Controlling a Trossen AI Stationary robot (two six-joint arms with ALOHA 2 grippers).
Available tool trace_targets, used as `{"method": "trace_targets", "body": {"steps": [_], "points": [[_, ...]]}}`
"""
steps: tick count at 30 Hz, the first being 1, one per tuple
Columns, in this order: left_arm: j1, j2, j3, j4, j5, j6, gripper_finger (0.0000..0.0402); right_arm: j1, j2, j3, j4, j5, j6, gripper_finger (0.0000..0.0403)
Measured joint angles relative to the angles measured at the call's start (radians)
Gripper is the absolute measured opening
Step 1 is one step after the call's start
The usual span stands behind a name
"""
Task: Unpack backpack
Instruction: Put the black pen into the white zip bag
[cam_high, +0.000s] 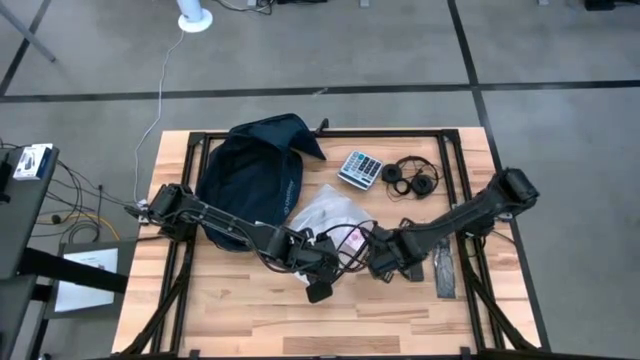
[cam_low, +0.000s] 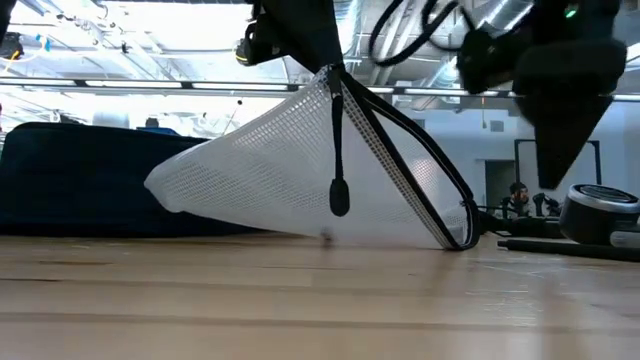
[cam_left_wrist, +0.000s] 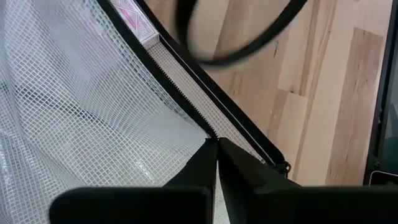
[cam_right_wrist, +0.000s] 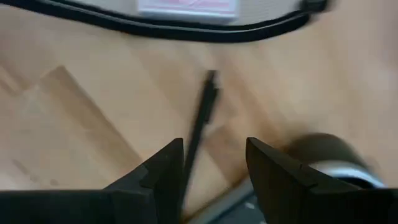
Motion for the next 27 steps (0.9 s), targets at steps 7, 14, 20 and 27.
{"method": "trace_targets", "body": {"steps": [7,14,20,27], "points": [[-0.014,0.0,0.0,-0.002,-0.002,-0.012,0.0,-0.07,0.082,-0.002,0.058,-0.046,-0.083,0.018],[-0.03,0.0,0.0,-0.002,-0.001,-0.025,0.0,-0.103,0.087,-0.082,0.156,-0.089,-0.086,0.0207],[-0.039,0.0,0.0,-0.001,-0.001,-0.031,0.0,-0.114,0.08,-0.166,0.26,-0.114,-0.092,0.0205],[-0.037,0.0,0.0,0.0,0.0,-0.031,0.0,-0.112,0.081,-0.171,0.282,-0.121,-0.094,0.0095]]}}
